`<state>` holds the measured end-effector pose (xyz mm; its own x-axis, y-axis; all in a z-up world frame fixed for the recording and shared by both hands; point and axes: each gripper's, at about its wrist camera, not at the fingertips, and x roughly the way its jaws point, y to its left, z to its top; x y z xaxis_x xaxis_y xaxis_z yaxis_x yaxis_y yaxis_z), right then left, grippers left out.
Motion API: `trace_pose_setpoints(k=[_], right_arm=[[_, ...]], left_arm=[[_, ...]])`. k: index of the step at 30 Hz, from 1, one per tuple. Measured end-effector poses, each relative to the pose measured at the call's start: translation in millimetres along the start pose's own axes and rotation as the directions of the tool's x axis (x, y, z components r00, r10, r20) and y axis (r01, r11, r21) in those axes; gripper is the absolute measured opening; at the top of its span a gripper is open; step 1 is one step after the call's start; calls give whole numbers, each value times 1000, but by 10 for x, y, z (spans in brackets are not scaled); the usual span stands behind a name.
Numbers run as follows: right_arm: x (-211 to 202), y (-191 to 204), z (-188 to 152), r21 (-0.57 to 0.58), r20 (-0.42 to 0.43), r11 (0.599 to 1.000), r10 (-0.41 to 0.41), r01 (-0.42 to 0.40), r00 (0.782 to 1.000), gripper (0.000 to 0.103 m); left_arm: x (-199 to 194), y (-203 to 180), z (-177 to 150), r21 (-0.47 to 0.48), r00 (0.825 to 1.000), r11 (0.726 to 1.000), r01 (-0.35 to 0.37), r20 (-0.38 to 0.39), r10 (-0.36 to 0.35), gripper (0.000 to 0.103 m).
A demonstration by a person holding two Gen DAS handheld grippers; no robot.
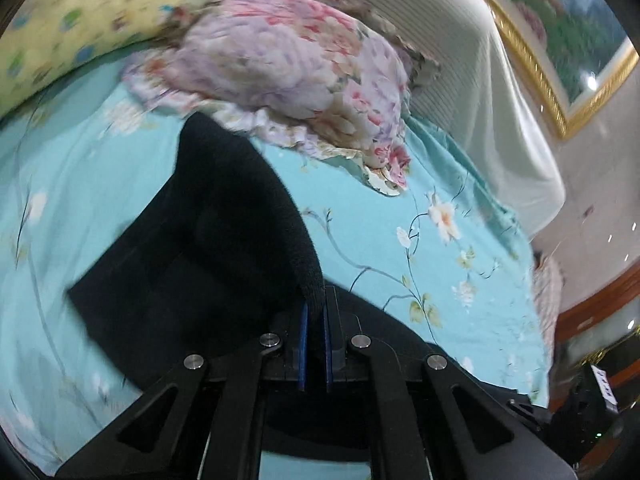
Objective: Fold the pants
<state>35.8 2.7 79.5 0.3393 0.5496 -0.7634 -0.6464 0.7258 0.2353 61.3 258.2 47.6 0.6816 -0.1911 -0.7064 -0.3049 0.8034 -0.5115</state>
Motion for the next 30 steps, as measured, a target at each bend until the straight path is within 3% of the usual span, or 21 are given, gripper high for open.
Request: trace_pose_setpoints(k=[8,22,26,30], right_arm=[[170,263,-290,-80,-72,997,-18,13,997,14],[334,353,-460,-139,-139,989,-75,56,987,14],[410,340,-495,-126,-172,991,-75,54,982,15],[430,341,-485,-113,-190,991,-93,72,977,32]], left_arm=[[-93,499,-400,-86,1000,996,25,13,-24,4],[-30,722,-723,-114,1000,993,19,-21,-22,5],[-56,766,-760,-107,1000,994,-5,-27,2,11],[-165,851,-754,-116,999,993,-31,-12,30,20]])
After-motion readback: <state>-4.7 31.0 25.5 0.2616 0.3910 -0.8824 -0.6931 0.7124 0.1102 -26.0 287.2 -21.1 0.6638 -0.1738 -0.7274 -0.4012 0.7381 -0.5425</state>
